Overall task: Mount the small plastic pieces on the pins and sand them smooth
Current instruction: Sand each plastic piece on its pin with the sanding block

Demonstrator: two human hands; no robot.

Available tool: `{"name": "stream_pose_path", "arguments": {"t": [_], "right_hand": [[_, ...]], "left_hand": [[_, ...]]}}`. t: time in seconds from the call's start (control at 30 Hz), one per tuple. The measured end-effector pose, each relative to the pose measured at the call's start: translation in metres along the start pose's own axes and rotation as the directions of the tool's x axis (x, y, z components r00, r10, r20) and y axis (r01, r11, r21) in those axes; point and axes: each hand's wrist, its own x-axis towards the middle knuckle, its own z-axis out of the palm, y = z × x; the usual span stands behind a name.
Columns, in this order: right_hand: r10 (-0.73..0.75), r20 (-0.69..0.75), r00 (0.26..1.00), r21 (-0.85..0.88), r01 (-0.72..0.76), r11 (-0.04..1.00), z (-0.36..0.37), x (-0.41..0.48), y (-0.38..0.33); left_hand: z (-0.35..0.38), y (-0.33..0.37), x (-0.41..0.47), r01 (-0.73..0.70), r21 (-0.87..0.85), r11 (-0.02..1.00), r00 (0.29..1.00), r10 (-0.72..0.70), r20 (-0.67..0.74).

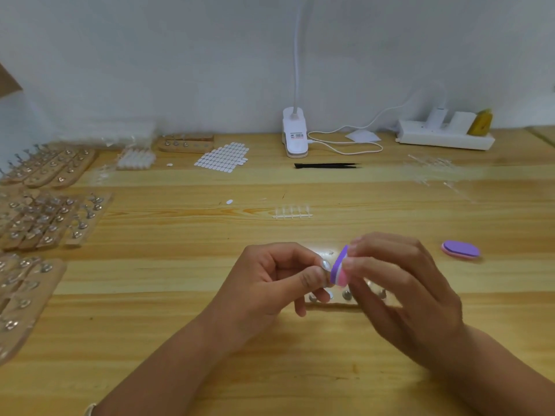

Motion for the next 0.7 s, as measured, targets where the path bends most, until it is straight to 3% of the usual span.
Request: {"name": "stream_pose_path", "arguments": {"t": [0.1, 0.23, 0.43, 0.57, 0.7], "right_hand": [[-0.062, 0.026, 0.998, 0.020, 0.061, 0.998, 0.003, -0.001, -0.004], [0.017, 0.029, 0.999, -0.045, -0.016, 0.999, -0.003, 0.000, 0.009], [-0.040, 0.032, 0.999, -0.010, 0.041, 0.999, 0.003, 0.000, 0.003], [0.026, 0.029, 0.999, -0.041, -0.025, 0.999, -0.002, 0.001, 0.011], [-0.059, 0.013, 0.998, 0.007, 0.059, 0.998, 0.004, -0.001, -0.001]], "left_hand": [[0.000, 0.000, -0.001, 0.014, -0.008, 1.000, 1.000, -0.014, 0.017], [0.000, 0.002, -0.002, 0.029, -0.003, 1.000, 0.999, -0.029, 0.040], [-0.001, 0.001, -0.001, 0.039, 0.017, 0.999, 0.998, -0.040, 0.053], [-0.001, 0.003, -0.002, 0.046, -0.006, 0.999, 0.998, -0.046, 0.045], [0.001, 0.000, -0.001, 0.053, -0.013, 0.999, 0.997, -0.052, 0.052]]}}
